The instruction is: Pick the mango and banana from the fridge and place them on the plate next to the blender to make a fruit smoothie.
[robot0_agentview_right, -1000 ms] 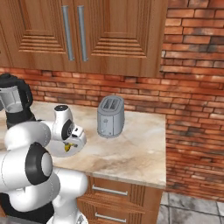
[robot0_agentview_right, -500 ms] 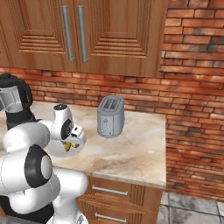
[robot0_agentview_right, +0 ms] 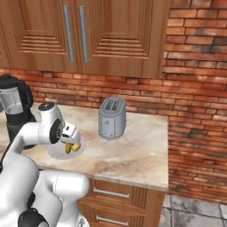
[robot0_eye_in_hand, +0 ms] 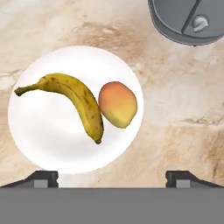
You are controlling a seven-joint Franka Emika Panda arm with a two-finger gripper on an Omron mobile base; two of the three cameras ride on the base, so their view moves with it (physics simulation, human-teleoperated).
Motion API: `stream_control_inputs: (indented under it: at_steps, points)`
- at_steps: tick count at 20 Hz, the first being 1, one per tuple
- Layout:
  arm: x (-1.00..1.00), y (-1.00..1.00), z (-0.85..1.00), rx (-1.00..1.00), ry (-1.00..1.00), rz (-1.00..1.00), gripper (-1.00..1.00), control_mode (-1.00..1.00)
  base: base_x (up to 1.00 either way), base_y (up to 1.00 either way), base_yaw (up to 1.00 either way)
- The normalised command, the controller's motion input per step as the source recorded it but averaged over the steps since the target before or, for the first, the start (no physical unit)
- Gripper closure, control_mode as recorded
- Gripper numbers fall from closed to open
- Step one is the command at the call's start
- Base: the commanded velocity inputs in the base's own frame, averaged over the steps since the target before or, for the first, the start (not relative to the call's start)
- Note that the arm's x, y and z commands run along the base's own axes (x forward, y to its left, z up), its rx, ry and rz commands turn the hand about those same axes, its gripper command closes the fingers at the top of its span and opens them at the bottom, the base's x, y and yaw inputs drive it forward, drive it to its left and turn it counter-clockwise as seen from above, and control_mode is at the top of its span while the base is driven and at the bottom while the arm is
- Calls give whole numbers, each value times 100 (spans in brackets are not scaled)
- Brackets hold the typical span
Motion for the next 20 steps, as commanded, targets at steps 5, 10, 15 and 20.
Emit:
stream_control_inputs:
  at_steps: [5, 10, 15, 20]
  points:
    - [-100, -5, 57, 1, -32, -1, -100, -100, 0, 0, 0]
    - [-100, -38, 50, 9, -12, -14, -100, -100, 0, 0, 0]
    - [-63, -57, 79, 10, -2, -19, -100, -100, 0, 0, 0]
    - [-32, -61, 45, 15, -8, -14, -100, -100, 0, 0, 0]
